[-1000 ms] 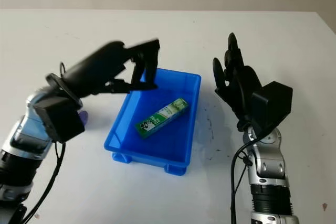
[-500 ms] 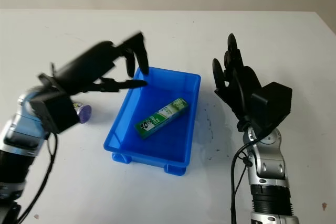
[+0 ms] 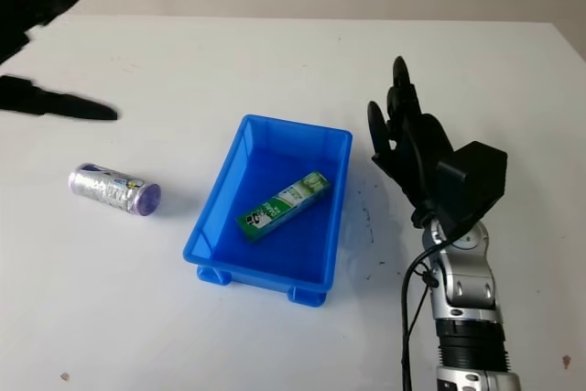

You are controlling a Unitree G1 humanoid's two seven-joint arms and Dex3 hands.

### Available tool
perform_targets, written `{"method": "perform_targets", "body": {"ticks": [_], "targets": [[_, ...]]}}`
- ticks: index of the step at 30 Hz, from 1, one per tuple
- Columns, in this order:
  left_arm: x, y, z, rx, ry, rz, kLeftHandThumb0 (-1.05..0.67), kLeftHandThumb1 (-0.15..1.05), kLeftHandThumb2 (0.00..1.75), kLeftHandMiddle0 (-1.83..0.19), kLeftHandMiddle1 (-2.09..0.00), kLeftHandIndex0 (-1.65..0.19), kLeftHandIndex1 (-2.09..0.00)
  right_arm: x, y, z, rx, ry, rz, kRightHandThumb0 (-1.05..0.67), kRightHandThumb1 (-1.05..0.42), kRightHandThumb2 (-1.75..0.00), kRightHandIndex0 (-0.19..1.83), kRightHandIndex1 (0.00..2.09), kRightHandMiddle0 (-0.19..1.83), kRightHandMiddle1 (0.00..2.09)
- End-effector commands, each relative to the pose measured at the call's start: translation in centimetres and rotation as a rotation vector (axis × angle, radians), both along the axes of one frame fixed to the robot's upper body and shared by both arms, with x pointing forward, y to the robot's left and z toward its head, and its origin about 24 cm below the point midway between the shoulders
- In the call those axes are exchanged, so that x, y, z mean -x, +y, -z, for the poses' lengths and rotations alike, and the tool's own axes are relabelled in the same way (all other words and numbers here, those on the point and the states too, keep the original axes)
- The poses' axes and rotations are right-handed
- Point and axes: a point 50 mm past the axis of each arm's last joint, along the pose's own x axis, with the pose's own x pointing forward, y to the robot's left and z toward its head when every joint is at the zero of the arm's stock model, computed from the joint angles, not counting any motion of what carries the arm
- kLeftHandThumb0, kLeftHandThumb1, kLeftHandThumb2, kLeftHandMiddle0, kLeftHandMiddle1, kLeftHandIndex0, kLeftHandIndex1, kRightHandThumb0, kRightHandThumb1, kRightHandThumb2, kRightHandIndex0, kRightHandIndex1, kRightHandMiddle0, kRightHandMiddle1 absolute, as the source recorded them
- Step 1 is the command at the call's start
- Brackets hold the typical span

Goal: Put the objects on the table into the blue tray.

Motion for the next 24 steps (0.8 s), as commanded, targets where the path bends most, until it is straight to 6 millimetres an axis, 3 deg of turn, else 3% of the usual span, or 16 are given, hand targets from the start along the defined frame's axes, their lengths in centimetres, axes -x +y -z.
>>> {"method": "perform_targets", "body": {"ticks": [1, 5, 14, 17, 24], "targets": [[0.4, 0.5, 0.4, -0.131, 0.046, -0.028, -0.87, 0.89, 0.05, 0.19, 0.00, 0.19, 0.00, -0.1, -0.1, -0.7, 0.012, -0.022, -0.004, -0.72, -1.05, -0.59, -0.19, 0.00, -0.19, 0.00], [0.7, 1.0, 2.3, -0.342, 0.138, -0.060, -0.82, 0.86, 0.05, 0.19, 0.00, 0.19, 0.00, -0.2, -0.2, -0.8, 0.013, -0.023, -0.006, -0.71, -1.05, -0.60, -0.19, 0.00, -0.19, 0.00], [-0.1, 0.3, 7.3, -0.509, 0.165, 0.031, -0.83, 0.88, 0.06, 0.19, 0.00, 0.19, 0.00, -0.4, -0.2, -0.9, 0.025, -0.023, -0.022, -0.72, -1.05, -0.60, -0.19, 0.00, -0.19, 0.00], [-0.5, -0.3, 8.6, -0.497, 0.152, 0.063, -0.75, 0.86, 0.05, 0.19, -0.01, 0.18, -0.02, -0.4, -0.2, -0.8, 0.020, -0.018, -0.017, -0.71, -1.05, -0.60, -0.19, 0.00, -0.19, 0.00], [-2.4, -1.8, 12.1, -0.291, 0.040, 0.139, -0.57, 0.87, 0.06, 0.00, -0.08, -0.04, -0.11, -0.3, -0.4, -0.6, 0.011, -0.011, -0.010, -0.71, -1.05, -0.60, -0.19, 0.00, -0.19, 0.00]]}}
